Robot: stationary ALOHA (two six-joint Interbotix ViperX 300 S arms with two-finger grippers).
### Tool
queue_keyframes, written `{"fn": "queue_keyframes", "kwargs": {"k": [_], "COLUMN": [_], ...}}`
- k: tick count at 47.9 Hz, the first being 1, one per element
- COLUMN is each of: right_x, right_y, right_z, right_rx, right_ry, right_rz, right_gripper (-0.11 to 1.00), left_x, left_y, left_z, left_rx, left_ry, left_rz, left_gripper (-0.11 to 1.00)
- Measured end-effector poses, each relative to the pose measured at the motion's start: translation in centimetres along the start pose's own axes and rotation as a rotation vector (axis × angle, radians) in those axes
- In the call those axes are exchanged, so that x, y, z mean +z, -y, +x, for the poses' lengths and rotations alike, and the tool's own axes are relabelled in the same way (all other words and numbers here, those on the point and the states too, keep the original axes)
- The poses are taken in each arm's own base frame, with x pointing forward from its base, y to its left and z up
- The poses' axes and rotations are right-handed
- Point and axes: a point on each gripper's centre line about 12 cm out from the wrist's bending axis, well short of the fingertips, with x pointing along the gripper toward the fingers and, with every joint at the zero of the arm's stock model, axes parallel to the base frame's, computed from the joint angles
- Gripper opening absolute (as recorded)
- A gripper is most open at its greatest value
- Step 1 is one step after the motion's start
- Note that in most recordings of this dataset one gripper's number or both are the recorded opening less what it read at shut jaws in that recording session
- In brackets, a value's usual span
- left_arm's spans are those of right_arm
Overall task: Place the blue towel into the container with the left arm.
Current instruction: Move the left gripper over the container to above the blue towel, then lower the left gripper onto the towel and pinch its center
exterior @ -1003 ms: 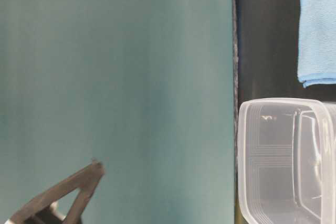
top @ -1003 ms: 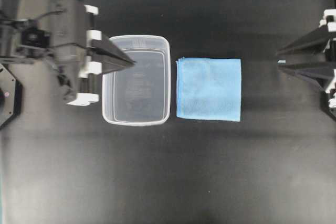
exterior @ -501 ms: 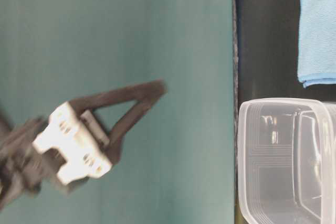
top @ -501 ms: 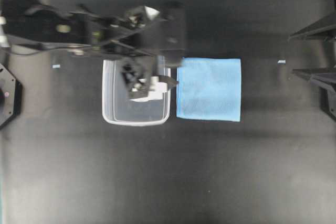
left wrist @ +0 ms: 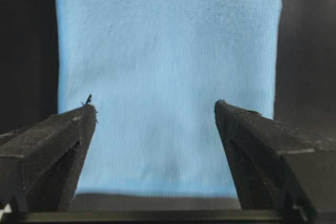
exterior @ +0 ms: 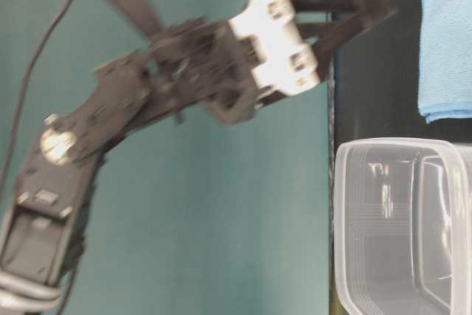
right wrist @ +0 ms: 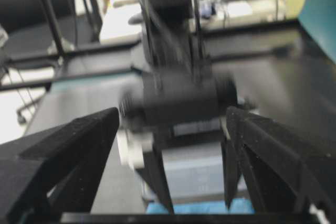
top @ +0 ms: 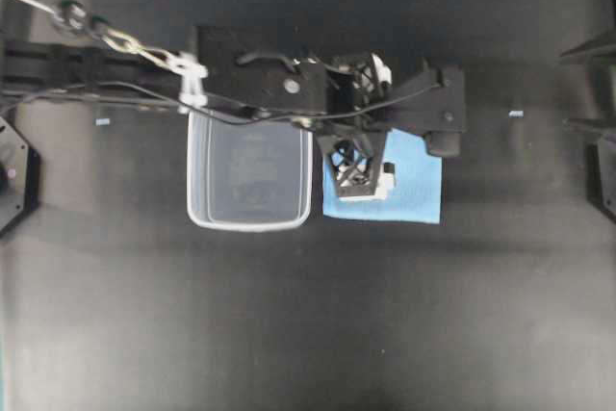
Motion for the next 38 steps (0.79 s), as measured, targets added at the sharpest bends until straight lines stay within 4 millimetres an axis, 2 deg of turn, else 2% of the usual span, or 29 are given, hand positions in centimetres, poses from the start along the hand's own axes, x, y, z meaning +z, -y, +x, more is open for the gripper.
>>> {"fn": "queue_keyframes", "kwargs": {"k": [11, 22, 28, 32, 38], "right_x": [0.6, 0.7, 0.6, 0.6, 0.6], "right_y": [-0.1, -0.1, -0.1, -0.1, -0.1], "right_z": [-0.8, -0.8, -0.8, -0.8, -0.8], "right_rx": [0.006, 0.007, 0.005, 0.005, 0.005], "right_ry": [0.044, 0.046, 0.044, 0.044, 0.044], "right_rz": [-0.002, 0.0, 0.0, 0.0, 0.0], "right_gripper": [0.79, 0.79, 0.79, 0.79, 0.79], "left_x": [-1.6, -2.6, -2.5, -2.6, -2.8], "left_y": [0.6, 1.9, 2.0, 2.1, 2.4], "left_z": [4.7, 6.9, 6.9, 6.9, 6.8], "left_rx": [-0.009, -0.021, -0.022, -0.022, -0.025], "left_ry": [-0.079, -0.113, -0.111, -0.118, -0.131], "left_rz": [0.008, 0.025, 0.025, 0.019, 0.031], "left_gripper": [0.88, 0.87, 0.85, 0.76, 0.45]}}
